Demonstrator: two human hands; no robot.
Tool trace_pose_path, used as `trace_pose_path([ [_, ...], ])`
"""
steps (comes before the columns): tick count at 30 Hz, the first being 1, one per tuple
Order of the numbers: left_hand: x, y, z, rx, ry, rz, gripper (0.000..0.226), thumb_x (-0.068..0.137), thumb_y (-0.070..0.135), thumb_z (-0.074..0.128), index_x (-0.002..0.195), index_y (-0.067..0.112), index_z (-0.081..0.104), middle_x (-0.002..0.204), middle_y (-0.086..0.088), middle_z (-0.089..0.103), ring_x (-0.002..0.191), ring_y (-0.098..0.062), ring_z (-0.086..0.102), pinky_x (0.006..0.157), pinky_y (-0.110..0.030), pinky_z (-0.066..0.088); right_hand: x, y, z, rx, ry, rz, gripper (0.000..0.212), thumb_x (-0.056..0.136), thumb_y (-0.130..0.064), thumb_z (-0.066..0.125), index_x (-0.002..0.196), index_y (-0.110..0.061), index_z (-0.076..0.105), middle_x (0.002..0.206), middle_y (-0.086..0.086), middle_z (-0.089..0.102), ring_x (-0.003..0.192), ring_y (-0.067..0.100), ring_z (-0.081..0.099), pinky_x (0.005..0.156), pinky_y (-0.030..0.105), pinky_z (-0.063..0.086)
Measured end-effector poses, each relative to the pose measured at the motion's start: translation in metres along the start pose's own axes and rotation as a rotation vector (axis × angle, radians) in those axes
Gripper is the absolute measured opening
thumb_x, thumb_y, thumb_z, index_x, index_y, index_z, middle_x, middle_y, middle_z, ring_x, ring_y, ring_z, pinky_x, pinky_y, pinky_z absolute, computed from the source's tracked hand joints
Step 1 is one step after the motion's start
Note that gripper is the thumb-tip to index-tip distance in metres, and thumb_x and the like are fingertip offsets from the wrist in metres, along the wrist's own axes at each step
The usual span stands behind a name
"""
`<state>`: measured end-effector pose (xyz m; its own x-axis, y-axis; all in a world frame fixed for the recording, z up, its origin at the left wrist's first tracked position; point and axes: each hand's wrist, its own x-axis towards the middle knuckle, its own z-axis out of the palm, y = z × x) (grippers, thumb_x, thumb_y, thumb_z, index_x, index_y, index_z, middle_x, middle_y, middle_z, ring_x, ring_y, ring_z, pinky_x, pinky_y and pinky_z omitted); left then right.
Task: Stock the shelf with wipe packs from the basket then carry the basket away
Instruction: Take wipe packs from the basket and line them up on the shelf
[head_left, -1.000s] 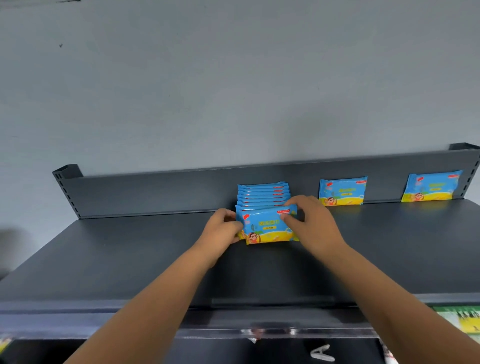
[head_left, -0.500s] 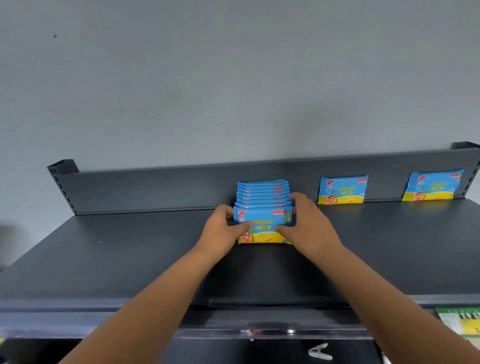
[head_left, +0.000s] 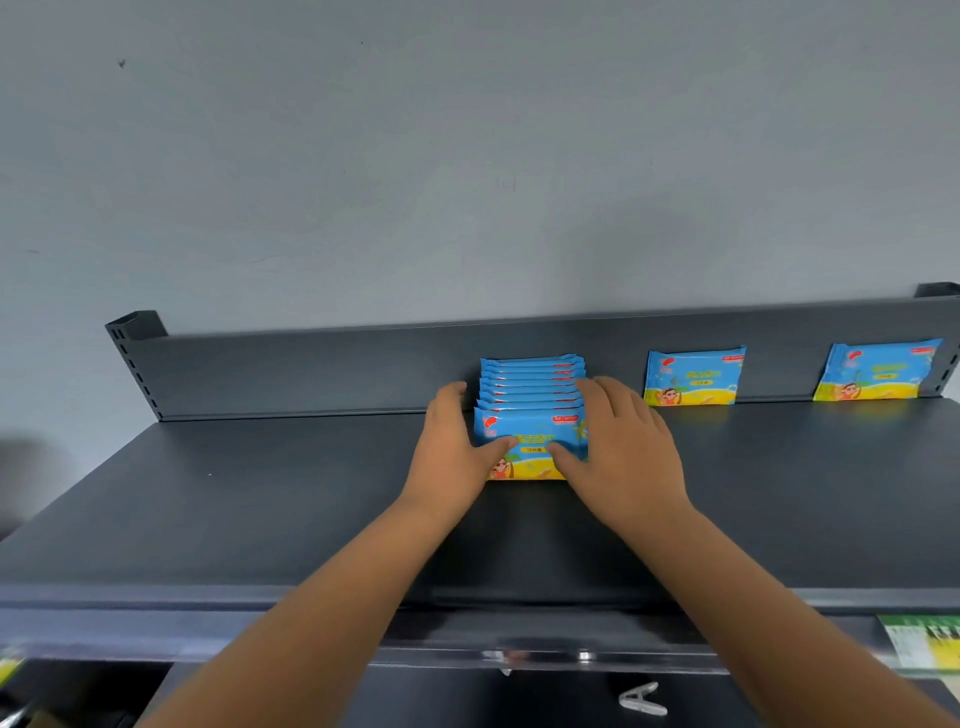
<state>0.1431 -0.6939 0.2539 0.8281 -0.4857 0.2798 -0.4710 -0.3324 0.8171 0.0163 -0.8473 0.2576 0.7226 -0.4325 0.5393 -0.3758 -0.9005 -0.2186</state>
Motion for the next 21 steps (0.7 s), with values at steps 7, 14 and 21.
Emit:
trace_pose_path([
  [7, -0.03, 0.018, -0.003, 0.52, 0.25, 0.124, 0.08, 0.1, 0.065, 0.036, 0.163, 0.02, 0.018, 0.17, -0.007, 0.019, 0.157, -0.03, 0.017, 0.124, -0.048, 0.028, 0.0, -0.02, -0.003, 0.046, 0.049, -0.093, 0.066, 0.103, -0.054, 0.034, 0.15, -0.01, 0.045, 0.159, 0.008, 0.042, 0.156, 0.026, 0.021, 0.126, 0.044, 0.017],
  [14, -0.064, 0.013, -0.052, 0.784, 0.342, -0.012, 0.074, 0.101, 0.069, 0.02, 0.164, 0.029, 0.02, 0.174, -0.002, 0.006, 0.159, -0.032, -0.001, 0.126, -0.055, 0.009, -0.004, -0.085, 0.004, 0.119, -0.026, -0.27, 0.071, 0.103, -0.056, 0.011, 0.159, -0.018, 0.033, 0.169, 0.0, 0.024, 0.159, 0.016, 0.005, 0.129, 0.043, 0.004],
  [21, -0.14, -0.029, -0.134, 0.905, 0.495, -0.283, 0.075, 0.101, 0.07, 0.012, 0.164, 0.03, 0.018, 0.174, -0.004, 0.004, 0.159, -0.033, -0.004, 0.126, -0.056, 0.005, -0.03, -0.192, 0.024, 0.305, -0.184, -0.512, 0.071, 0.103, -0.056, 0.009, 0.163, -0.02, 0.018, 0.172, -0.003, 0.006, 0.158, 0.012, -0.004, 0.129, 0.039, 0.003],
])
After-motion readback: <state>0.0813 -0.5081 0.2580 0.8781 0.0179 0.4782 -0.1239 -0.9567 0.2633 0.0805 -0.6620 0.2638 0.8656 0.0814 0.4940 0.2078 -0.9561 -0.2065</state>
